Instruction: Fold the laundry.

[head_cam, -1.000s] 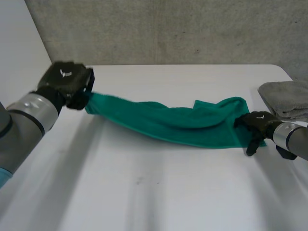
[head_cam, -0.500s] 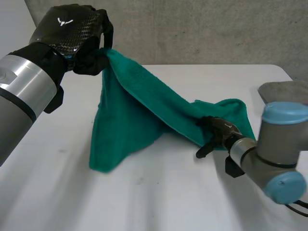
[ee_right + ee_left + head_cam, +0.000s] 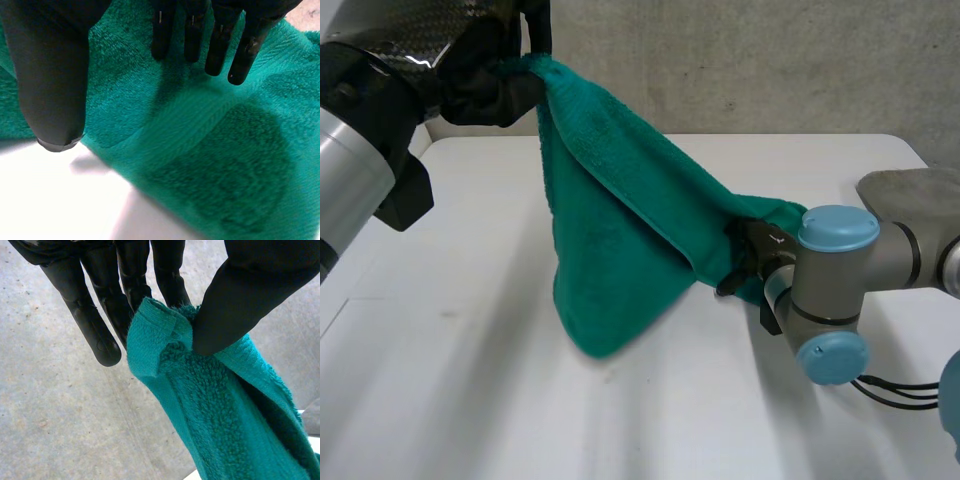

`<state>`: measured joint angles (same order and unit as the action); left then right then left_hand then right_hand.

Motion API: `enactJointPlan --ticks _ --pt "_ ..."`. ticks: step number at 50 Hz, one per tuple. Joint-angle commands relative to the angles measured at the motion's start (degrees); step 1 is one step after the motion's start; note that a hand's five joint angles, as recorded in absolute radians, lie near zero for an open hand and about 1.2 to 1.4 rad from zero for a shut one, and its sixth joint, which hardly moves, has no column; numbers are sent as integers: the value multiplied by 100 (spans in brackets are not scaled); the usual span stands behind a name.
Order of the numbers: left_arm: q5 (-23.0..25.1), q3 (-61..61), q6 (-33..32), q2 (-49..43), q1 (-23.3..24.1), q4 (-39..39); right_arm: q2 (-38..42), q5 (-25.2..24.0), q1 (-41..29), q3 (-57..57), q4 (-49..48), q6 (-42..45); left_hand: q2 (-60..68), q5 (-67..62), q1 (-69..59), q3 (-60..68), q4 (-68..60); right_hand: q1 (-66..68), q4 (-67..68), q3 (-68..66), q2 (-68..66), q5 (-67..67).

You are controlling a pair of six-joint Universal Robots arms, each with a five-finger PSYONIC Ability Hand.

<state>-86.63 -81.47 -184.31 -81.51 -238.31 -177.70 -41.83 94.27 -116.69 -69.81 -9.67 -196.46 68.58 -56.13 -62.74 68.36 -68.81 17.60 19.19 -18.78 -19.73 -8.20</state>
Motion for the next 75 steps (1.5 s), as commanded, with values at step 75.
enactJointPlan --ticks 75 --pt "24 -185 273 312 -611 -27 -810 -1921 938 -790 1511 3818 1142 -1387 -1726 1164 -1119 1755 1596 -1637 -1542 -1694"
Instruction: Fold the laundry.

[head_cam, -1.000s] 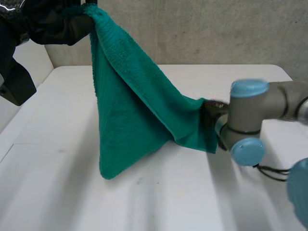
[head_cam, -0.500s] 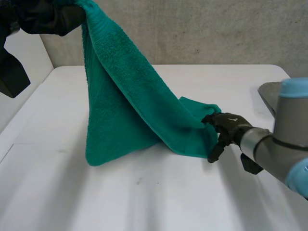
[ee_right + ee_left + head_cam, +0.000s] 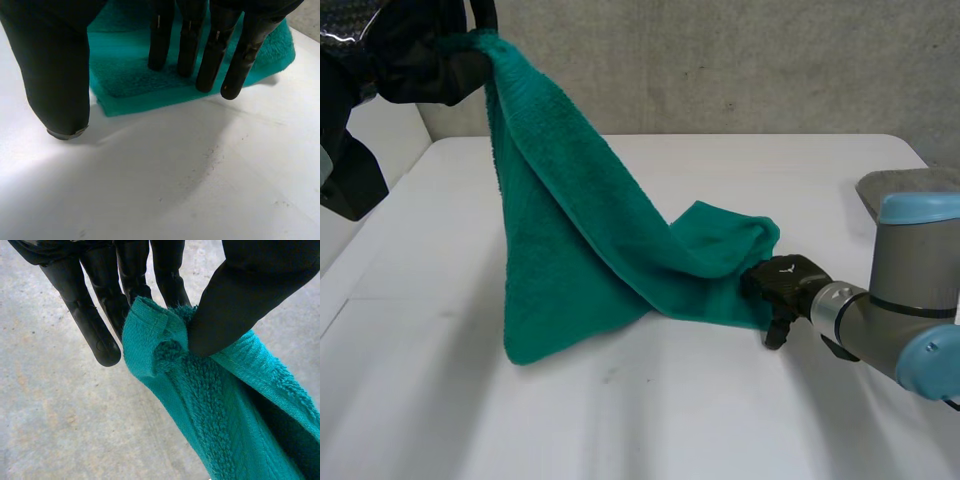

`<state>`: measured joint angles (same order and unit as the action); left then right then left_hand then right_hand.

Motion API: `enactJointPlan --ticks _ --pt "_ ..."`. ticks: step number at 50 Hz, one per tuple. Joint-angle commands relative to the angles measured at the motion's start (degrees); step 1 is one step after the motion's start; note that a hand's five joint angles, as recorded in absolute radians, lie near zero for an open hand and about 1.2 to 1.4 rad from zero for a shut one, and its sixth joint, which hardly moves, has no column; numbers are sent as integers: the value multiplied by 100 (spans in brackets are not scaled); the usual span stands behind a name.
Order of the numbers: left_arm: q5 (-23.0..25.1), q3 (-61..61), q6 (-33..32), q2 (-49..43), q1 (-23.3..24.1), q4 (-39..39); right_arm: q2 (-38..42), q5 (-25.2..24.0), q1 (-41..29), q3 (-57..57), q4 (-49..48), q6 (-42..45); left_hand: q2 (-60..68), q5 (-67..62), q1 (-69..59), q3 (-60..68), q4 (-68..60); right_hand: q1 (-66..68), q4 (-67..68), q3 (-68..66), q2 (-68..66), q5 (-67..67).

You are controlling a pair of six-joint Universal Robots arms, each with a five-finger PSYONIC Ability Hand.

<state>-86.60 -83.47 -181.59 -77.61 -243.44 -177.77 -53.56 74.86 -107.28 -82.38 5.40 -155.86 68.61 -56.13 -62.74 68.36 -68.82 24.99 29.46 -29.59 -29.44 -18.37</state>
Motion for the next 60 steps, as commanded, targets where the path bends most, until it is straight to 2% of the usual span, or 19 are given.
enactJointPlan --ticks 1,30,46,49,53,57,60 --pt "21 15 1 -96 -98 -20 389 19 -3 512 5 -278 1139 -1387 -1726 1164 -1118 1016 569 -556 -571 -678" --pt "38 6 -8 -185 -107 -29 1075 28 -232 1681 278 -700 1139 -1387 -1726 1164 -1118 1470 1023 -1010 -1025 -1132" --pt "38 -20 1 -176 -142 -91 1646 160 -425 2700 629 -718 1139 -1387 -1726 1164 -1118 1874 1426 -1414 -1429 -1535" --pt "38 -29 1 -167 -142 -91 1752 204 -425 2902 673 -718 1139 -1387 -1726 1164 -1118 2143 1696 -1683 -1698 -1804" --pt "38 -29 1 -176 -142 -91 1814 204 -425 3140 682 -718 1139 -1387 -1726 1164 -1118 3183 2736 -2723 -2738 -2845" --pt "38 -29 1 -176 -142 -91 1875 213 -460 3368 691 -850 1139 -1387 -1726 1164 -1118 5496 5048 -5036 -5051 -5157" --pt "38 -29 1 -184 -142 -91 1901 222 -469 3588 726 -1025 1139 -1387 -1726 1164 -1118 5501 5054 -5041 -5056 -5163"
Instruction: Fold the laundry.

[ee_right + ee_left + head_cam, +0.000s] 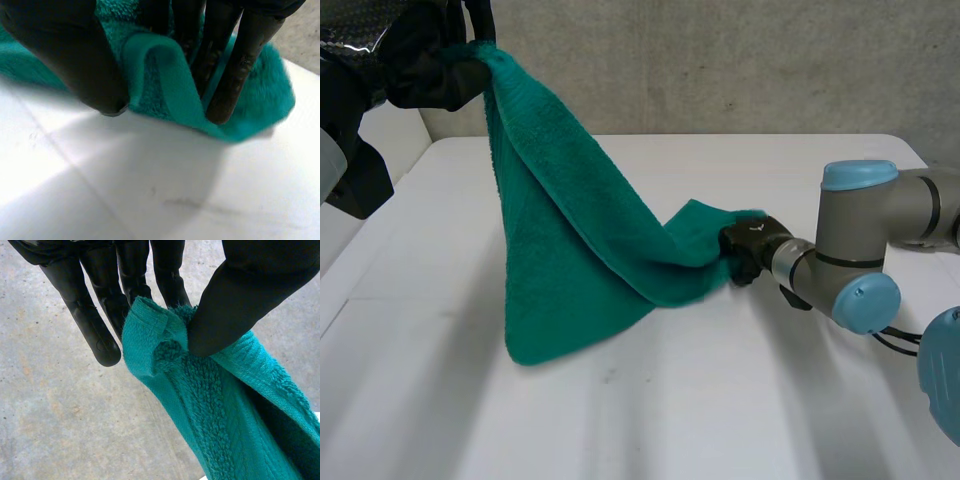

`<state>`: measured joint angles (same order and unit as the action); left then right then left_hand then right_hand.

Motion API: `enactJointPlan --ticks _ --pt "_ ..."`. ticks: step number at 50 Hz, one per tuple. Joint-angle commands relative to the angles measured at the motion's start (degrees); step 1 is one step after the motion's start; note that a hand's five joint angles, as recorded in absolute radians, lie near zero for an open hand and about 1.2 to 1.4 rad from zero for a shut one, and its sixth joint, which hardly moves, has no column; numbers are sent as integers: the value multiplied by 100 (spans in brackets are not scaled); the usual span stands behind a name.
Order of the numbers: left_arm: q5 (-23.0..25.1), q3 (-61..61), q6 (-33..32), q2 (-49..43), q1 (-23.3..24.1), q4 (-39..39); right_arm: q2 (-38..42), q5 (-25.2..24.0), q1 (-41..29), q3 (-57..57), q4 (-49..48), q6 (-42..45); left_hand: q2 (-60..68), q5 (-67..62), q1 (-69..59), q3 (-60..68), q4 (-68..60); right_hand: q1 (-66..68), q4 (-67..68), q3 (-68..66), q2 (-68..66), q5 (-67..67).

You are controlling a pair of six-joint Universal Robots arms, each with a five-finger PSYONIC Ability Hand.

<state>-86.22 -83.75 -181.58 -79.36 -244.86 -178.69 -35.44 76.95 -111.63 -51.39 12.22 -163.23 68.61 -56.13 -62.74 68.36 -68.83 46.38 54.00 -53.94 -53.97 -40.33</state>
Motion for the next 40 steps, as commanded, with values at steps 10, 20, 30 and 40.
enactJointPlan --ticks 10,20,30,40 --pt "0 -45 -9 -9 -105 -8 -893 -93 45 736 1150 229 1139 -1387 -1726 1164 -1117 3362 2600 -2606 -2603 -2967" --pt "26 -256 -97 -158 -781 54 -2982 -102 913 -405 2996 2733 1139 -1387 -1726 1164 -1117 3362 2600 -2606 -2603 -2967" --pt "193 -528 -1800 -1283 -1389 1002 -4480 -189 2145 -1179 3138 3394 1139 -1387 -1726 1164 -1117 3362 2600 -2606 -2603 -2967" --pt "176 -258 -2717 -2714 -1091 1207 -3656 -357 2128 -2059 2787 3588 1139 -1387 -1726 1164 -1117 3362 2600 -2606 -2603 -2967"
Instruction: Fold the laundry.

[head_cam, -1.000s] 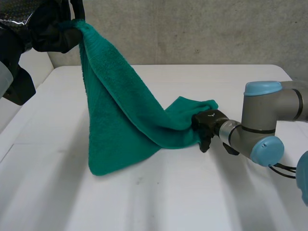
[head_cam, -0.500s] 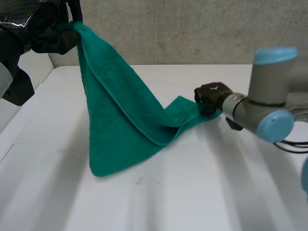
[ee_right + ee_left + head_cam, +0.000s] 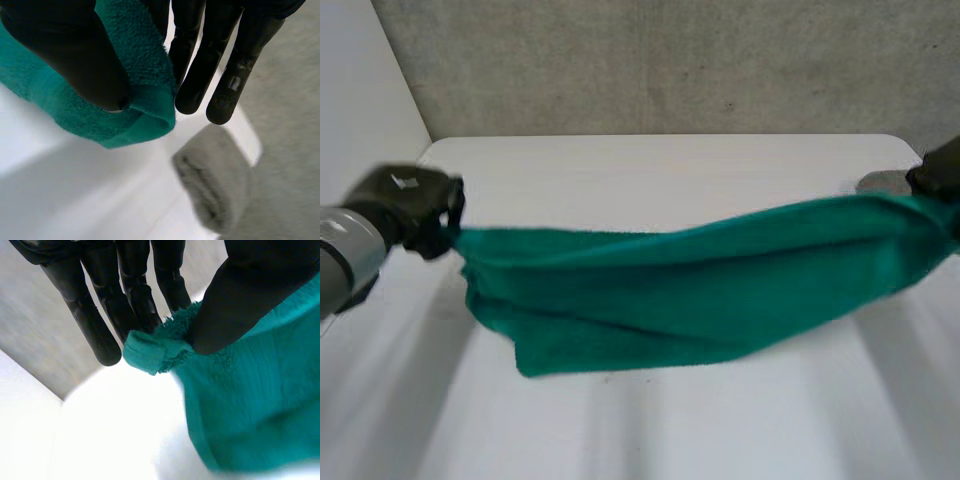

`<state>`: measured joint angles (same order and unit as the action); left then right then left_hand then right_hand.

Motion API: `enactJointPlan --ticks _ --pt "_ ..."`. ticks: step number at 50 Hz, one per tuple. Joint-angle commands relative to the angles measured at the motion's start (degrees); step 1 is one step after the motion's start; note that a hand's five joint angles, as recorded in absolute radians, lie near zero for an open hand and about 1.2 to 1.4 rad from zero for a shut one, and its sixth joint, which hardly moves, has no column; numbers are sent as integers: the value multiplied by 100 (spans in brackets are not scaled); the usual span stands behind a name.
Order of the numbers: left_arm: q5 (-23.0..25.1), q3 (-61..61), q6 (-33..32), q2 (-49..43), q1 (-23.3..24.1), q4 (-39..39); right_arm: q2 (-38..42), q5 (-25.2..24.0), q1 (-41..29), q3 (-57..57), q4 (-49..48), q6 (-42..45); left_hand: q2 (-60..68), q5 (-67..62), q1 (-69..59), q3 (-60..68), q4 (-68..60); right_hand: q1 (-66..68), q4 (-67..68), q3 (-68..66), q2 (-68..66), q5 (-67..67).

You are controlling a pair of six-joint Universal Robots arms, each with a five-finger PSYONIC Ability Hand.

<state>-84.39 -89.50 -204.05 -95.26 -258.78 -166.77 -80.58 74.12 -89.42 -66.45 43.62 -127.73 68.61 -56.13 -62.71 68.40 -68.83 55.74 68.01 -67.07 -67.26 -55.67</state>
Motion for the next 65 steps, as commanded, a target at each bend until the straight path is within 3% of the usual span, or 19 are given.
enactJointPlan --ticks 1,6,11,18,23,25,33,39,47,53,57,65 --pt "-25 441 -443 -1257 346 -48 1033 -39 -154 -509 -493 20 1139 -1387 -1729 1160 -1117 2426 1199 -1293 -1274 -1433" --pt "-139 1197 -311 -1908 539 -487 2089 444 -936 465 -1285 -524 1139 -1387 -1729 1160 -1117 2426 1199 -1293 -1274 -1433" --pt "-508 2216 -346 -2269 575 -1830 2774 1016 -1315 1905 -2180 -1061 1139 -1387 -1729 1160 -1117 2426 1199 -1293 -1274 -1433" --pt "-868 3226 -407 -2260 513 -4158 3074 1060 -1421 3498 -4500 -1878 1139 -1387 -1729 1160 -1117 2426 1199 -1293 -1274 -1433" --pt "-904 3720 -364 -2269 478 -4601 2995 1060 -1429 3578 -6484 -2300 1139 -1387 -1729 1160 -1117 2426 1199 -1293 -1274 -1433" --pt "-939 3756 -259 -2260 469 -4610 2986 1052 -1456 3526 -6716 -2336 1139 -1387 -1729 1160 -1117 2426 1199 -1293 -1274 -1433" --pt "-895 2816 533 -2085 250 -4742 2986 762 -1517 2920 -6112 -2397 1139 -1387 -1729 1160 -1117 2426 1199 -1293 -1274 -1433" --pt "-781 1858 586 -2128 126 -4769 3021 498 -1500 1971 -5663 -2380 1139 -1387 -1729 1160 -1117 2426 1199 -1293 -1274 -1433" --pt "-623 1076 367 -2989 196 -4602 3443 410 -1465 1056 -5127 -2283 1139 -1387 -1729 1160 -1117 2426 1199 -1293 -1274 -1433" --pt "-623 680 -204 -3157 232 -3891 3812 375 -1447 1020 -4214 -1915 1139 -1387 -1729 1160 -1117 2426 1199 -1293 -1274 -1433" --pt "-614 302 -425 -2797 205 -3293 3681 392 -1456 942 -3309 -1537 1139 -1387 -1729 1160 -1117 2426 1199 -1293 -1274 -1433" --pt "-587 -761 -653 -1224 4 -1536 2364 375 -1122 -147 -1463 -860 1139 -1387 -1729 1160 -1117 2426 1199 -1293 -1274 -1433"
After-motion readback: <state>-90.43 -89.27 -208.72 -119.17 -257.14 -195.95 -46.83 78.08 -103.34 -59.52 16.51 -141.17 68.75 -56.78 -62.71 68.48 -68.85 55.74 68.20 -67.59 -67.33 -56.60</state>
